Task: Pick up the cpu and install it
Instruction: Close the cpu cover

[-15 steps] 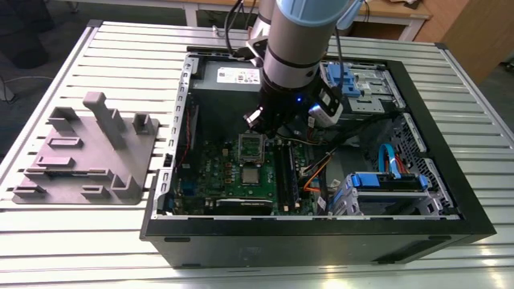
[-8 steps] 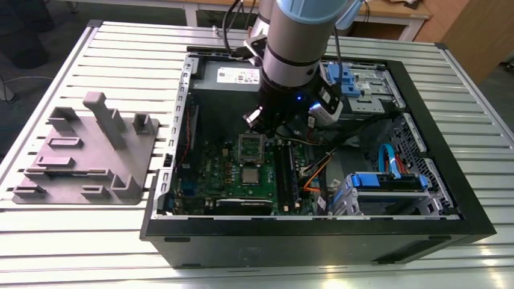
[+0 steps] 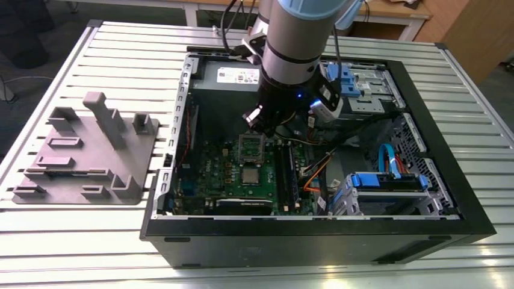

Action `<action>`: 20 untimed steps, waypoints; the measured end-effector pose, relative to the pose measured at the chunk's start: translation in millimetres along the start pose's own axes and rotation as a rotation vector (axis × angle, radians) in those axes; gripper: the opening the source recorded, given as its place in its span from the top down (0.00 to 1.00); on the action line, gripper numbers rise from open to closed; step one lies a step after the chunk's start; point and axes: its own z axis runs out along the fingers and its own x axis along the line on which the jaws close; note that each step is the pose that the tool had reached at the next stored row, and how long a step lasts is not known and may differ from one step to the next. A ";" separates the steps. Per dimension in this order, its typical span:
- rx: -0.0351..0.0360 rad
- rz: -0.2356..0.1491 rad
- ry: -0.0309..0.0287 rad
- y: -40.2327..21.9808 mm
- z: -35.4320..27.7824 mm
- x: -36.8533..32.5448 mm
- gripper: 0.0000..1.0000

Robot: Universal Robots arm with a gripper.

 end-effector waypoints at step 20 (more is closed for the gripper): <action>-0.0010 -0.039 0.0037 0.8 -6.2 1.4 0.89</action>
